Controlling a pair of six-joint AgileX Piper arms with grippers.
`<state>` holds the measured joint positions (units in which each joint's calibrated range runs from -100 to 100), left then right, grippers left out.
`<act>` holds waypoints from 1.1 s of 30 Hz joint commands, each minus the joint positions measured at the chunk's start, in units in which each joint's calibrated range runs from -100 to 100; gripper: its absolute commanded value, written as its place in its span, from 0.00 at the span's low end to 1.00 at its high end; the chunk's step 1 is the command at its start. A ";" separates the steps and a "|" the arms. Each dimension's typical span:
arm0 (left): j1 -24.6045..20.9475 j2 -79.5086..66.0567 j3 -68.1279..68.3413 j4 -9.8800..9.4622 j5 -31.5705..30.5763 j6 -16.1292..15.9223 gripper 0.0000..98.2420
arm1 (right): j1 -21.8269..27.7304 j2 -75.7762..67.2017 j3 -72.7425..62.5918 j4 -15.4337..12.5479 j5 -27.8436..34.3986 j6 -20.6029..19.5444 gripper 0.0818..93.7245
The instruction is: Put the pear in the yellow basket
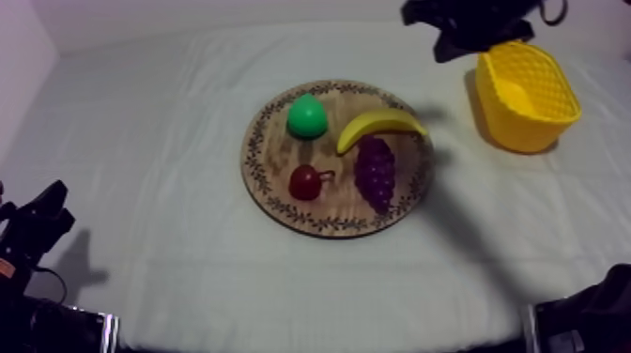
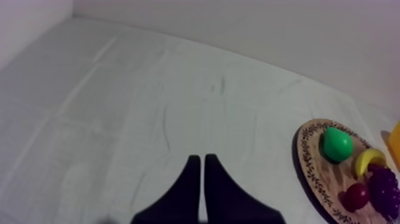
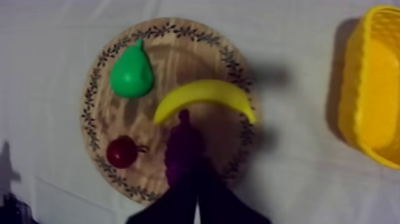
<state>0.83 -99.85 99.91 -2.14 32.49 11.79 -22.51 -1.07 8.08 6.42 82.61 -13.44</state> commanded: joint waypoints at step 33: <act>0.00 0.02 -0.02 0.01 0.00 0.00 0.00 | -7.91 43.06 -45.48 2.21 12.50 -5.48 0.75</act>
<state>0.83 -99.85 99.91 -2.14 32.49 11.79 -30.74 39.86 -36.51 8.87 95.31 -18.86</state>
